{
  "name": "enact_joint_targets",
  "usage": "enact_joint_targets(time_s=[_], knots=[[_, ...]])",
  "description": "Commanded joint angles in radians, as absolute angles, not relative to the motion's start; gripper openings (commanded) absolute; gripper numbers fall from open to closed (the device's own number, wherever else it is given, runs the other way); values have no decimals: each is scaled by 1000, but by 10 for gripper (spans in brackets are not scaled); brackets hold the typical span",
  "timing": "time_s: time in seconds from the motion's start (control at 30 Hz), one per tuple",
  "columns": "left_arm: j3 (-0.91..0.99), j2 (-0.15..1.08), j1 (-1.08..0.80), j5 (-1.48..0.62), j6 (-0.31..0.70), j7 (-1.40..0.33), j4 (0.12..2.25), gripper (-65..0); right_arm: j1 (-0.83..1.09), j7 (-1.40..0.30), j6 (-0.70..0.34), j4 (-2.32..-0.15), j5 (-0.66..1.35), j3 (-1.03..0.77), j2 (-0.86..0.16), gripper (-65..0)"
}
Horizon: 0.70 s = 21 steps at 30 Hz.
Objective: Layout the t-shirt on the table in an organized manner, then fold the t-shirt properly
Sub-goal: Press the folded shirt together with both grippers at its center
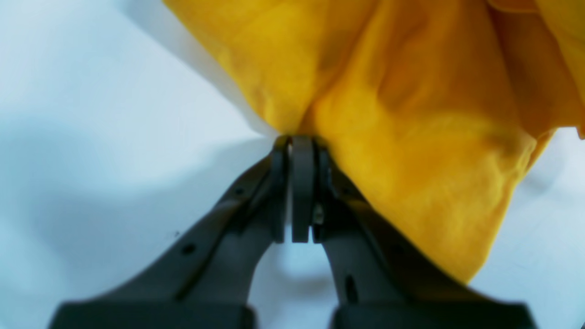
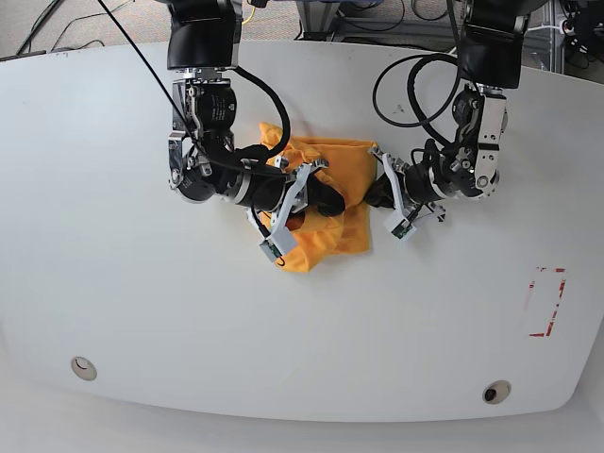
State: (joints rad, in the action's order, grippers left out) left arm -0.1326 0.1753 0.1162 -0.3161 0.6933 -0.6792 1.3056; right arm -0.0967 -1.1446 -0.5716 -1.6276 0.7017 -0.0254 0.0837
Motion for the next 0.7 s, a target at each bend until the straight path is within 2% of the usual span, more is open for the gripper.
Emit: enact_joint_targets(time_s=[0.0,0.13,0.23,0.43,0.67], knots=[[-134,179,124,-312,698,-693,1317,-650,-127,-1119,-573,-1639,725,-18,93,-640],[-134,179,124,-312,698,-693,1319,-650,-143,-1119,-549,-1613,725,28,90,-534],[-134,179,124,-312,698,-693,1319,-650,-159,-1112,-501,-1581,725,47,88,-396],[-134,179,120,-314,698,-694,1319,-650,-180,-1063,-476,-1526,725,74,81,-198],[-133,180,119,-314,698,-694,1348,-650,-236,-1063,-475,-1500,727,157,71,-75]])
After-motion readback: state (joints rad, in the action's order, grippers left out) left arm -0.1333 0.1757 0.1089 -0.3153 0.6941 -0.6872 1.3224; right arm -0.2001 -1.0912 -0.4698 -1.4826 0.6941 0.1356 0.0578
